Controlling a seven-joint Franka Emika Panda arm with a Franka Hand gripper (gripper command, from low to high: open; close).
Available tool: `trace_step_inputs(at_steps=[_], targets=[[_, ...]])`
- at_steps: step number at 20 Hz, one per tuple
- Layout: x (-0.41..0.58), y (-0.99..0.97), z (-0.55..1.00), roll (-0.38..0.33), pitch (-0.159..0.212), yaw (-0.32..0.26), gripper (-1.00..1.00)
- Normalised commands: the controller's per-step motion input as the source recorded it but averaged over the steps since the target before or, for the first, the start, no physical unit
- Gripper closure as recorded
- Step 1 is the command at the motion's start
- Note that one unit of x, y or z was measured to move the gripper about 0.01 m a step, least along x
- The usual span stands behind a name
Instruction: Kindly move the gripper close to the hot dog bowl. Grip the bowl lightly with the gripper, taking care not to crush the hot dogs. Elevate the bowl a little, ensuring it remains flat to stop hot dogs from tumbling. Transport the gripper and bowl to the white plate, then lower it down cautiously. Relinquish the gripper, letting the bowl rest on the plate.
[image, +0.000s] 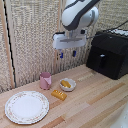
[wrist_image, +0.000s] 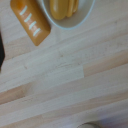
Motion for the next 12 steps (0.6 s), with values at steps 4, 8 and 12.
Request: trace_step_inputs(at_steps=[4, 8, 12], targets=[[-0.156, -0.50, -0.25, 0.036, 0.036, -0.093, -1.00], [-0.092, -0.25, -0.37, 0.000, 0.036, -0.033, -1.00], [-0.050, -0.21, -0.45, 0.000, 0.025, -0.017, -1.00]])
